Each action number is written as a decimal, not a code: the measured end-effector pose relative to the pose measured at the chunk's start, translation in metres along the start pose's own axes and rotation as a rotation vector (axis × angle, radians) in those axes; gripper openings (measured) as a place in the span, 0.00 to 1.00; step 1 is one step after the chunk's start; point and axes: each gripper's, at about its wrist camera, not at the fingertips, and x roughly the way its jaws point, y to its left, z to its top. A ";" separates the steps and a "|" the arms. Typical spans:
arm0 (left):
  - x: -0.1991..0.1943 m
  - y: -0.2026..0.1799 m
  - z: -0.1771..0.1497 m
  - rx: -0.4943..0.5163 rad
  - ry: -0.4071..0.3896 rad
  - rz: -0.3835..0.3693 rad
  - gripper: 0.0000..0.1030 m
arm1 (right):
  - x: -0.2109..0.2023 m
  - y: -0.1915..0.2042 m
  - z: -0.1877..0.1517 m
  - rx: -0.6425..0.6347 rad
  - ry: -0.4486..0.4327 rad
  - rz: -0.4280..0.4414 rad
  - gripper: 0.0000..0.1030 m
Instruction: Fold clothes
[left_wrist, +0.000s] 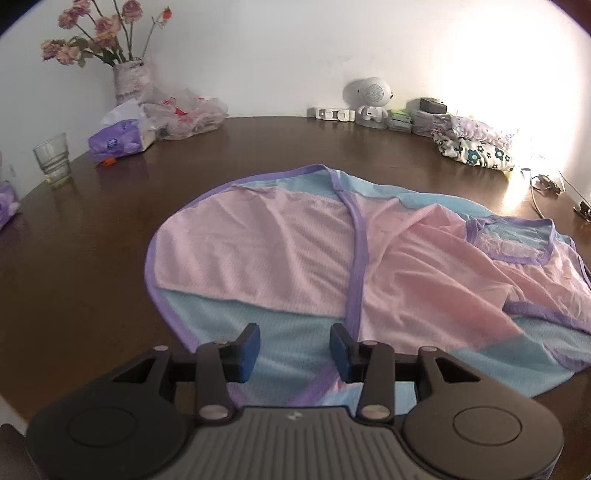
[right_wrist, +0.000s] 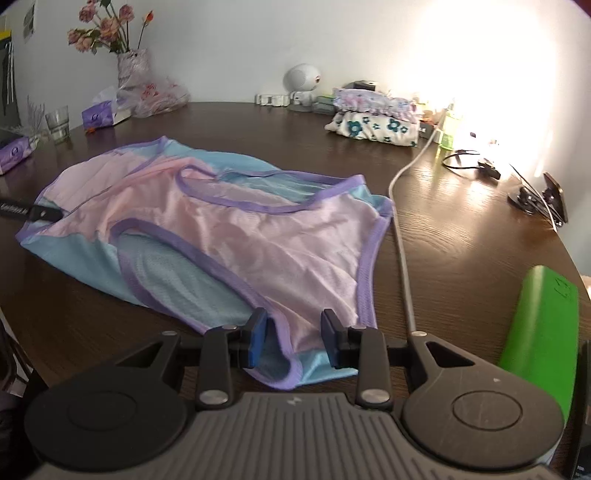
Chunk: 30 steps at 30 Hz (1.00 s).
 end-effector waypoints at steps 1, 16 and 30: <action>-0.002 -0.001 -0.002 -0.004 -0.002 0.004 0.40 | -0.001 0.001 0.000 -0.001 0.002 -0.004 0.30; -0.016 -0.006 -0.012 0.007 -0.003 0.014 0.41 | -0.025 -0.009 -0.024 0.042 -0.036 -0.008 0.32; -0.015 -0.008 -0.007 0.030 0.015 -0.031 0.48 | -0.036 -0.014 -0.034 0.059 -0.044 -0.060 0.11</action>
